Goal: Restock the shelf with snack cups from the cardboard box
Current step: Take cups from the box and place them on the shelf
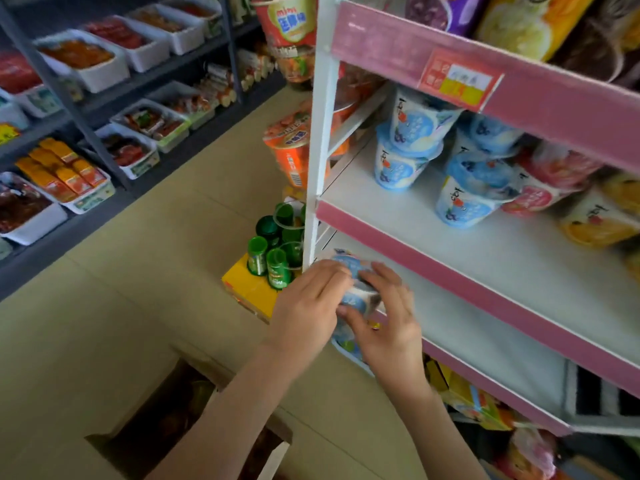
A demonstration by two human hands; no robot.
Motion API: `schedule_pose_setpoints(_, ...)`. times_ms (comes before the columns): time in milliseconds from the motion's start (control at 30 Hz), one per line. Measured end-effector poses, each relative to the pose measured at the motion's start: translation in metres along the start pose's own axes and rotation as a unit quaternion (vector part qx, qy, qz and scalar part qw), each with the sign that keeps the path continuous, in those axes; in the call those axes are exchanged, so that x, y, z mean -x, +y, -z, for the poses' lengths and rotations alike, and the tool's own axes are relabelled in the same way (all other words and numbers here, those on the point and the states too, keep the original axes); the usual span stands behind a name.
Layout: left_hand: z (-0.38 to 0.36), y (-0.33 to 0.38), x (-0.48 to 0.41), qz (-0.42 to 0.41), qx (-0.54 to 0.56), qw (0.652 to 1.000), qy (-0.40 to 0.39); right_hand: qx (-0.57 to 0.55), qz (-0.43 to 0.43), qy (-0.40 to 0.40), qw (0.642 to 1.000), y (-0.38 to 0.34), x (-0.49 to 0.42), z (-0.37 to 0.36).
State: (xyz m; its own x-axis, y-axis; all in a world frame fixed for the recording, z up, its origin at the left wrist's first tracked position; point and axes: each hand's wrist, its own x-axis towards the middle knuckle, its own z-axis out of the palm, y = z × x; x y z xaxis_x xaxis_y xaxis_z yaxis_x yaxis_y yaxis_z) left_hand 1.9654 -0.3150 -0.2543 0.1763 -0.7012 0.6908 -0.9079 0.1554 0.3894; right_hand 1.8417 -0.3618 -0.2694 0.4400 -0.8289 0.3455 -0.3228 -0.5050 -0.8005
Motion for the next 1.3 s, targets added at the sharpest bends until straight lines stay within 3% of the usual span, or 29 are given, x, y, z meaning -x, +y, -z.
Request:
schedule_pose_setpoints(67,-0.011,0.008,-0.015,0.056,0.047,0.997,0.026,-0.038,-0.081,0.038,0.995,-0.001,-0.011,0.015)
schedule_pose_setpoints(167,-0.027,0.02,-0.035,0.132,0.125,0.982,0.046,-0.254,-0.203,0.002,0.946,-0.009,-0.028,0.039)
schedule_pose_setpoints(233,-0.035,0.03,-0.049,0.151,0.161,0.974,0.057,-0.304,-0.23,-0.011,0.925,-0.009,-0.036,0.053)
schedule_pose_setpoints(333,-0.045,0.044,-0.066,0.126,0.205,0.969,0.061,-0.325,-0.233,0.032,0.916,-0.005,-0.043,0.067)
schedule_pose_setpoints(567,-0.073,0.062,-0.083,0.12,0.289,0.949,0.03,-0.332,-0.133,0.104,0.928,0.009,-0.053,0.099)
schedule_pose_setpoints(667,-0.083,0.068,-0.096,0.069,0.308,0.948,0.048,-0.297,-0.066,0.126,0.944,0.014,-0.062,0.113)
schedule_pose_setpoints(867,-0.088,0.063,-0.116,-0.049,0.289,0.95,0.104,-0.251,0.008,0.081,0.965,0.017,-0.084,0.128)
schedule_pose_setpoints(967,-0.095,0.06,-0.116,-0.018,0.301,0.947,0.11,-0.232,0.028,0.096,0.968,0.022,-0.091,0.125)
schedule_pose_setpoints(1133,-0.104,0.074,-0.111,0.127,0.341,0.93,0.05,-0.228,0.041,0.226,0.946,0.036,-0.105,0.116)
schedule_pose_setpoints(1300,-0.103,0.072,-0.117,0.132,0.345,0.929,0.038,-0.211,0.057,0.219,0.951,0.041,-0.115,0.12)
